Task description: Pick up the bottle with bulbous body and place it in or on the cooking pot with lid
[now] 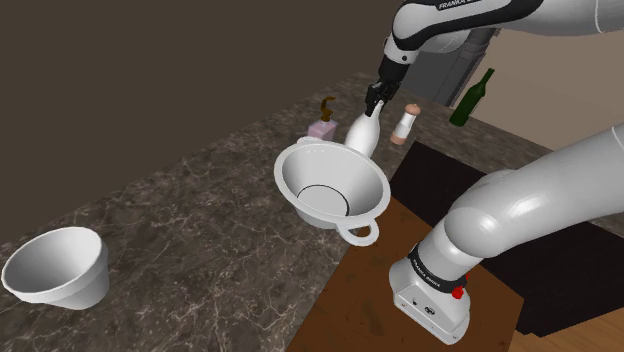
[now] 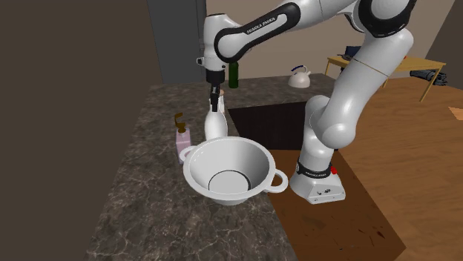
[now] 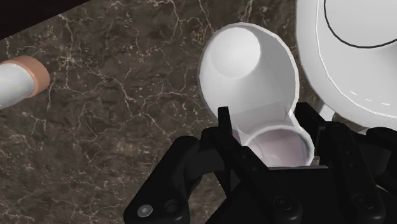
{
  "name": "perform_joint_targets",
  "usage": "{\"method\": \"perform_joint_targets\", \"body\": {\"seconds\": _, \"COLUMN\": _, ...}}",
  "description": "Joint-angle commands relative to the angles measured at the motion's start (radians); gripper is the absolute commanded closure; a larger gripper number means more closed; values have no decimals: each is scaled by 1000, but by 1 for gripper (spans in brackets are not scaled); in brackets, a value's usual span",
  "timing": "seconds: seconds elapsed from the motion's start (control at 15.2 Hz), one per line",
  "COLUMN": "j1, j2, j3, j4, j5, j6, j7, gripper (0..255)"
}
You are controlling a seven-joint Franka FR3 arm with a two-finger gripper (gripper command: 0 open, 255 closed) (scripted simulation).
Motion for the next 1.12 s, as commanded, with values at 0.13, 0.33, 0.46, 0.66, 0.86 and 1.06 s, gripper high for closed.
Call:
{"method": "perform_joint_targets", "body": {"seconds": 0.13, "j1": 0, "j2": -17, "j3": 6, "j4": 39, "j5": 0, "j6": -56, "j7": 1, "gripper": 255}}
{"method": "perform_joint_targets", "body": {"seconds": 0.33, "j1": 1, "j2": -26, "j3": 11, "j4": 72, "j5": 2, "j6": -98, "j7": 2, "gripper": 255}}
{"method": "perform_joint_targets", "body": {"seconds": 0.46, "j1": 1, "j2": -31, "j3": 14, "j4": 95, "j5": 3, "j6": -126, "j7": 2, "gripper": 255}}
{"method": "perform_joint_targets", "body": {"seconds": 0.66, "j1": 2, "j2": -36, "j3": 18, "j4": 131, "j5": 5, "j6": -167, "j7": 2, "gripper": 255}}
{"method": "perform_joint_targets", "body": {"seconds": 0.86, "j1": 4, "j2": -39, "j3": 22, "j4": 169, "j5": 7, "j6": -208, "j7": 2, "gripper": 255}}
{"method": "perform_joint_targets", "body": {"seconds": 1.06, "j1": 5, "j2": -41, "j3": 25, "j4": 208, "j5": 9, "j6": -248, "j7": 2, "gripper": 255}}
